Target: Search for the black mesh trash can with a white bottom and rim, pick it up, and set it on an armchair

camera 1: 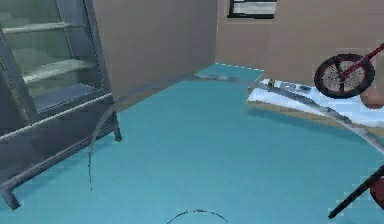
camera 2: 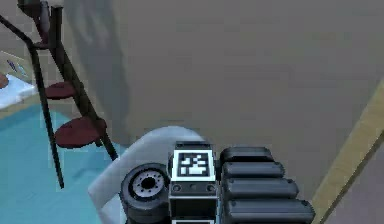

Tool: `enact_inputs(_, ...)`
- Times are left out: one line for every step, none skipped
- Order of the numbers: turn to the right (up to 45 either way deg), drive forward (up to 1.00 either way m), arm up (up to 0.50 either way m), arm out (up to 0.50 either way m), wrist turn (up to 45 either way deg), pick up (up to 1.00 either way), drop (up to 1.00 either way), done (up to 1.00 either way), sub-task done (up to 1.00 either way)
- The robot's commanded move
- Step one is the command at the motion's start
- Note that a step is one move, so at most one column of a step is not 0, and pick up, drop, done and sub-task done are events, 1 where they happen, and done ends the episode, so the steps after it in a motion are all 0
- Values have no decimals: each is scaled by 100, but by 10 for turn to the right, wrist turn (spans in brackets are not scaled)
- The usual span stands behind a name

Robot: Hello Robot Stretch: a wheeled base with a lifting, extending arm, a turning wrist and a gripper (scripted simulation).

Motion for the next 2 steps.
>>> enact_inputs(300,0,0,0,0,0,0,0,0)
enact_inputs(0,45,0,0,0,0,0,0,0)
